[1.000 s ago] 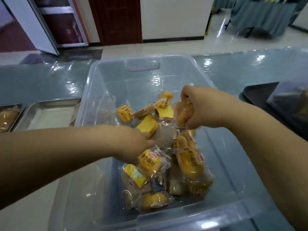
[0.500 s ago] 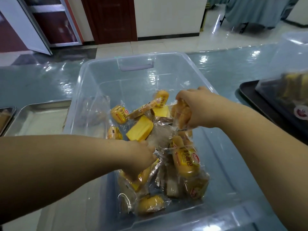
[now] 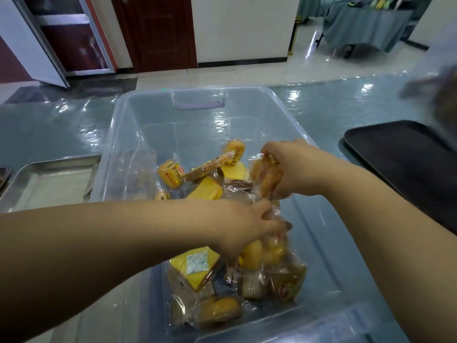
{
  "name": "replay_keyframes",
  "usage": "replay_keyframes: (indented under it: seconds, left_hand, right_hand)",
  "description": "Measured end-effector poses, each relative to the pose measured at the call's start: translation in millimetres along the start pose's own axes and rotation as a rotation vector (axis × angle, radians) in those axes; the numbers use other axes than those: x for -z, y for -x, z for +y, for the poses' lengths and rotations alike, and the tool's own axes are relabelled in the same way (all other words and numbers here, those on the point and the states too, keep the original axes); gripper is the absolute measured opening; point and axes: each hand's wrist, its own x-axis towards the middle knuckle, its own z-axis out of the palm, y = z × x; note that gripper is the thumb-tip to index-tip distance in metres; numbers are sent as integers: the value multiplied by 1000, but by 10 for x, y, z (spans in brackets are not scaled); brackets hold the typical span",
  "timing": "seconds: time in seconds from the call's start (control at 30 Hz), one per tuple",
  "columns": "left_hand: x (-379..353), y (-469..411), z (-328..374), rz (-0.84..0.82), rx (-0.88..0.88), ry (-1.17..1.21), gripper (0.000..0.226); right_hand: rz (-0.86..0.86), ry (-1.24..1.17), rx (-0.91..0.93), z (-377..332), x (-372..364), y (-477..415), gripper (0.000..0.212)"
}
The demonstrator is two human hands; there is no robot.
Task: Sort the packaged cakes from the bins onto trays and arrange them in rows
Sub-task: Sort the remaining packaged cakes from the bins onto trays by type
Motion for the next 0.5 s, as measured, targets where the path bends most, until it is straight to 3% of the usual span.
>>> replay_keyframes:
  seconds: [0.1, 0.27, 0.5]
  left_hand:
    - [-249, -84, 10, -42, -34, -72, 128]
    - [-402, -44, -13, -51, -32, -104, 97]
    - [-476, -32, 47, -53, -14, -137, 96]
  right_hand:
    - [-8, -3, -5, -39, 14, -10, 69]
    - [-14, 18, 7, -144, 5, -70, 64]
    - [-12, 26, -11, -169, 1, -33, 62]
